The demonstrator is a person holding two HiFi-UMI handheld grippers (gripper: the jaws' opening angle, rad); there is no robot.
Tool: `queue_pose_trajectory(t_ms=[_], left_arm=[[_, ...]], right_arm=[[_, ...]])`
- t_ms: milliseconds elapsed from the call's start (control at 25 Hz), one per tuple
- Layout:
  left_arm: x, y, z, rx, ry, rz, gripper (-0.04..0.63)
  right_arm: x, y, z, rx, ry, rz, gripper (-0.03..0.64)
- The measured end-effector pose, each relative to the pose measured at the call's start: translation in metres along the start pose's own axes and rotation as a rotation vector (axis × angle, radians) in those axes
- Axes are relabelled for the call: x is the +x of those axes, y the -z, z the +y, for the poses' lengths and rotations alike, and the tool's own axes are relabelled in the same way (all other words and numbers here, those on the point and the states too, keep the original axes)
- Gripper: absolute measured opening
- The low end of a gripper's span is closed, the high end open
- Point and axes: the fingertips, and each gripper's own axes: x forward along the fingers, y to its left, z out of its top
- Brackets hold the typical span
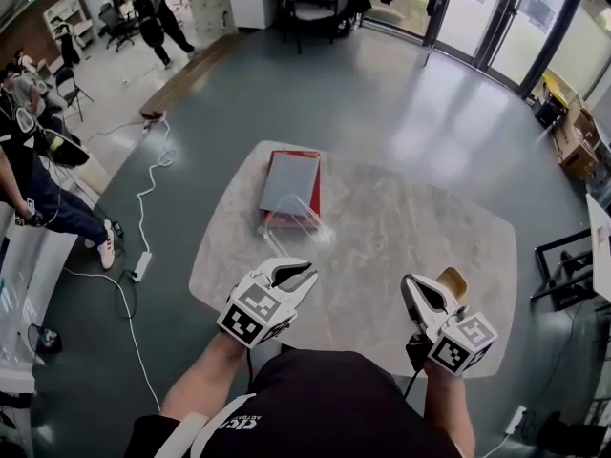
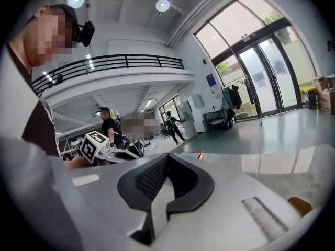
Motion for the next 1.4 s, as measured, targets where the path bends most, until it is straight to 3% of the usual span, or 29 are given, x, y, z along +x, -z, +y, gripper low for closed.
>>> queue_pose_trajectory(t_ms=[600,880,1120,1400], left_arm=[[-0.026,-0.086,-0.032,0.027,-0.046,-0.183,0.067],[-0.050,-0.120,-0.023,0.031,-0.094,-0.332,0.067],[-0.069,-0.134,-0.012,0.010,-0.147,-0.443,0.067],[-0.075,-0.139,-0.003,-0.036,-0.168,-0.490,0.067]], right_arm=[[-0.022,-0.028,-0.022,-0.015,-0.042,-0.072,0.002],[-0.037,-0.047,-0.023,-0.067,-0.020,-0.129,0.002],[-0.049,-0.063,-0.012,-0.125,-0.027,-0.197,0.002],[-0.062,-0.075,-0.009,-0.178,0.000,-0.244,0.001]])
